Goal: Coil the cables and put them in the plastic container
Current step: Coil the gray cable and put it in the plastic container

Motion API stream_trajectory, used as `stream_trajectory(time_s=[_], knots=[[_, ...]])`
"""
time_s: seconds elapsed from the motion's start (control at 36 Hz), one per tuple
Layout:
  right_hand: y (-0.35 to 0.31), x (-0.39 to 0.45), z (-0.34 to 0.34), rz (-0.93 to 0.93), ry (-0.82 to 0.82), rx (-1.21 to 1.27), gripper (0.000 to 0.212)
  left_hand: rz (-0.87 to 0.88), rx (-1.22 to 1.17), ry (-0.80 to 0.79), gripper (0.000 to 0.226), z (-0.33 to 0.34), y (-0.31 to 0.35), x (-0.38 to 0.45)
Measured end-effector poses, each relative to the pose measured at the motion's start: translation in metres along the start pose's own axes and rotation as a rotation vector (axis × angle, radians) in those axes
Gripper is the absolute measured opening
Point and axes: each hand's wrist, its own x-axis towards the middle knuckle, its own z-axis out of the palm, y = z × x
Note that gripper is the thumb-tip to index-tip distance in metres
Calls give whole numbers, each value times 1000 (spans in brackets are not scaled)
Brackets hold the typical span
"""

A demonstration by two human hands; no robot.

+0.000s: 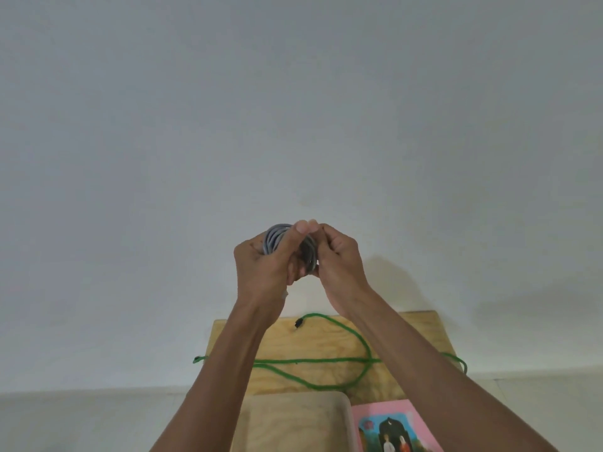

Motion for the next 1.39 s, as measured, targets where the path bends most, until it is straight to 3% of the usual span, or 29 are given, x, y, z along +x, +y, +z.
stream_trajectory(time_s=[0.22,0.31,0.42,0.56,0.67,0.78,0.89,1.06,1.17,1.25,1.39], knots=[[2,6,-4,-73,78,-150,35,221,418,106,38,-8,-10,8],[-2,8,-9,-11,-5,-87,32,259,515,87,46,-11,-12,10],[-9,12,-22,108,-239,58,28,334,573,72,41,-11,-9,12],[-7,26,-38,-101,-283,-437,18,382,607,73,38,-13,-12,17],[-4,31,-36,-277,-161,-602,15,401,598,66,32,-10,-10,16],[-5,32,-30,-221,-147,-412,22,410,626,50,31,-6,-9,18],[-13,28,-23,-54,-133,-106,14,430,671,51,31,-7,-8,21],[-16,24,-23,208,-272,91,17,408,676,37,32,-13,-13,21],[-10,23,-20,284,-309,229,28,412,697,41,42,-15,-15,23],[-8,20,-23,339,-357,361,49,386,731,58,43,-16,-13,26],[-11,13,-25,272,-498,254,65,320,704,43,22,-17,-12,25]])
